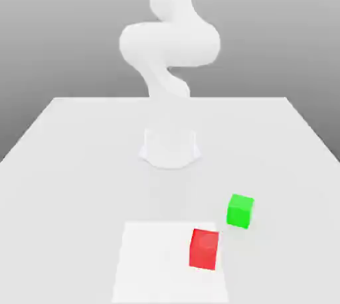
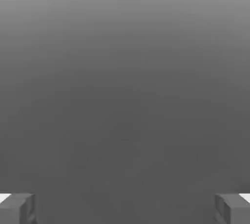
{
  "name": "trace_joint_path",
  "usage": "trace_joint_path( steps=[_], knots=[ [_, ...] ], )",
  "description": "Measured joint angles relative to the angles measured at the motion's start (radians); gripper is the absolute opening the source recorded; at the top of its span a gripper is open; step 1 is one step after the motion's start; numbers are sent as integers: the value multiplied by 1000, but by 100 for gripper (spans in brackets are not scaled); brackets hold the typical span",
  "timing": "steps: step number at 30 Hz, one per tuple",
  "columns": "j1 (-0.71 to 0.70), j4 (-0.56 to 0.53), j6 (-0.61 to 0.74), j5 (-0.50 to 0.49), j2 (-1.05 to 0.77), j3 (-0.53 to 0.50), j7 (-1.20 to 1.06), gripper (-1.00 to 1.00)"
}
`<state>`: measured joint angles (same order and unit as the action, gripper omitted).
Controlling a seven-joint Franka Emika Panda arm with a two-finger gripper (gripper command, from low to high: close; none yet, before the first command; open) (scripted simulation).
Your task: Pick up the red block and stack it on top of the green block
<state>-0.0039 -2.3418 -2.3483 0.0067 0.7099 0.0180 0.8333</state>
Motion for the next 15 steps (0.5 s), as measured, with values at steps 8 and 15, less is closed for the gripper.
trace_joint_path(
  steps=[8,15],
  knots=[
    [-9,-137,-159,10,-297,64,118,0],
    [-8,-254,-295,-3,-550,112,235,0]
  ],
)
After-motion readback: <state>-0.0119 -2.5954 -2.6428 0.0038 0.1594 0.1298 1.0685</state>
